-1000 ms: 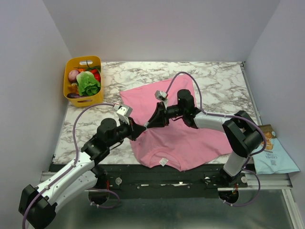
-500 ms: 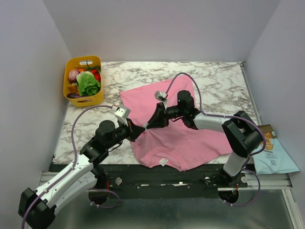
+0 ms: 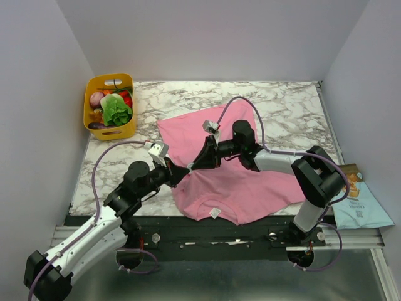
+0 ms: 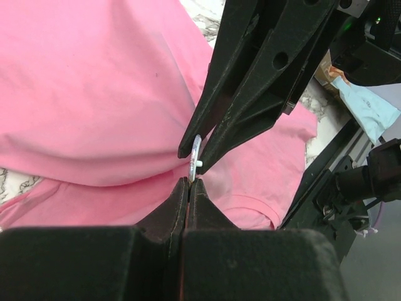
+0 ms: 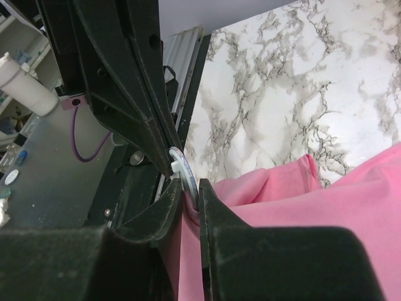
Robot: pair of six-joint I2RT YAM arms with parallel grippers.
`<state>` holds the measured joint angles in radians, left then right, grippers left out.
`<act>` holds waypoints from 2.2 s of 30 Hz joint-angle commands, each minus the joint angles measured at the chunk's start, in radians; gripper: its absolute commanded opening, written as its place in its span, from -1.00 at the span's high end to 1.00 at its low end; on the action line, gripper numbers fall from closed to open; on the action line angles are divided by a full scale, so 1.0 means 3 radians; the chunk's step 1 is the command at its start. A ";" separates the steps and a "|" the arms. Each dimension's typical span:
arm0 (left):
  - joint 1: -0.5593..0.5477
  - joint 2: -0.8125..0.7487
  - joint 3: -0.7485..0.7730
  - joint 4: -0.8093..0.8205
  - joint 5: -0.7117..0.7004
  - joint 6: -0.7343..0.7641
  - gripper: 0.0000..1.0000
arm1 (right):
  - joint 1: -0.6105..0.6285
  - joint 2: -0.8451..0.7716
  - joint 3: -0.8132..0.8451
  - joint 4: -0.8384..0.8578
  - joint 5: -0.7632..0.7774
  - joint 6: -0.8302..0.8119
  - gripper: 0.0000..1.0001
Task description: Pin the brooch onto the clothing
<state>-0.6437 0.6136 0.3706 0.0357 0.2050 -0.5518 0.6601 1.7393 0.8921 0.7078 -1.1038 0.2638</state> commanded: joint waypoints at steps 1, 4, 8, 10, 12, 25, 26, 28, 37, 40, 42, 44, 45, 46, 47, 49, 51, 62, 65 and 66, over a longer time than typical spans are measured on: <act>-0.0032 -0.0148 -0.0029 0.0024 -0.0039 -0.0099 1.00 | -0.0068 0.0001 -0.0100 0.0182 0.0335 -0.0046 0.54; -0.0032 -0.0199 -0.0034 -0.0032 -0.0121 -0.0104 1.00 | -0.0068 -0.0015 -0.0146 0.0269 0.0289 -0.0041 0.43; -0.0032 -0.0230 -0.0039 -0.0088 -0.0213 -0.0104 1.00 | -0.0068 -0.0066 -0.0212 0.0412 0.0233 -0.0015 0.22; -0.0032 -0.0230 -0.0044 -0.0093 -0.0228 -0.0104 1.00 | -0.0068 -0.0096 -0.0238 0.0453 0.0213 -0.0030 0.06; -0.0032 -0.0215 -0.0044 -0.0088 -0.0223 -0.0109 1.00 | -0.0068 -0.0157 -0.0299 0.0489 0.0218 -0.0051 -0.03; -0.0032 -0.0189 -0.0018 -0.0104 -0.0244 -0.0099 1.00 | -0.0073 -0.0352 -0.0437 0.0530 0.0315 -0.0102 -0.38; -0.0032 -0.0184 -0.0013 -0.0114 -0.0244 -0.0094 1.00 | -0.0068 -0.0367 -0.0448 0.0540 0.0320 -0.0102 -0.43; -0.0032 -0.0179 -0.0008 -0.0114 -0.0244 -0.0088 1.00 | -0.0068 -0.0383 -0.0458 0.0550 0.0330 -0.0102 -0.46; -0.0032 -0.0123 0.0053 -0.0195 -0.0295 -0.0053 1.00 | -0.0068 -0.0454 -0.0499 0.0555 0.0325 -0.0117 -0.64; -0.0032 -0.0021 0.0176 -0.0374 -0.0448 -0.0007 1.00 | -0.0068 -0.0510 -0.0509 0.0535 0.0345 -0.0112 -0.70; -0.0032 0.0086 0.0293 -0.0532 -0.0565 0.0055 1.00 | -0.0068 -0.0556 -0.0514 0.0469 0.0376 -0.0122 -0.97; -0.0032 0.0199 0.0370 -0.0614 -0.0622 0.0085 1.00 | -0.0073 -0.0638 -0.0514 0.0417 0.0437 -0.0133 -0.99; -0.0032 0.0245 0.0446 -0.0701 -0.0658 0.0096 1.00 | -0.0073 -0.0679 -0.0519 0.0346 0.0463 -0.0158 -1.00; -0.0038 0.0286 0.0477 -0.0727 -0.0759 0.0096 1.00 | -0.0073 -0.0715 -0.0519 0.0300 0.0493 -0.0168 -1.00; -0.0033 0.0377 0.0503 -0.0758 -0.0806 0.0086 1.00 | -0.0078 -0.0791 -0.0514 0.0244 0.0570 -0.0184 -1.00; -0.0038 0.0465 0.0569 -0.0824 -0.0908 0.0055 1.00 | -0.0084 -0.0858 -0.0504 0.0095 0.0657 -0.0194 -0.99; -0.0048 0.0598 0.0626 -0.0880 -0.0959 0.0034 1.00 | -0.0094 -0.0975 -0.0468 -0.0139 0.0922 -0.0179 -1.00; -0.0456 0.1267 0.0984 -0.1172 -0.1664 0.0045 1.00 | -0.0318 -0.1237 -0.0115 -0.1495 0.2590 0.0444 -1.00; -0.0716 0.1522 0.1147 -0.1305 -0.2012 0.0050 1.00 | -0.0649 -0.1201 -0.0202 -0.1475 0.2305 0.0858 -1.00; -0.0773 0.1595 0.1233 -0.1376 -0.2180 0.0050 1.00 | -0.0737 -0.1181 -0.0228 -0.1444 0.2223 0.1026 -1.00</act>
<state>-0.7979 1.0119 0.6647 -0.3035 -0.2432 -0.5457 0.5411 1.3880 0.8410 0.3424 -0.4580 0.3950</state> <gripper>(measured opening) 0.010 0.997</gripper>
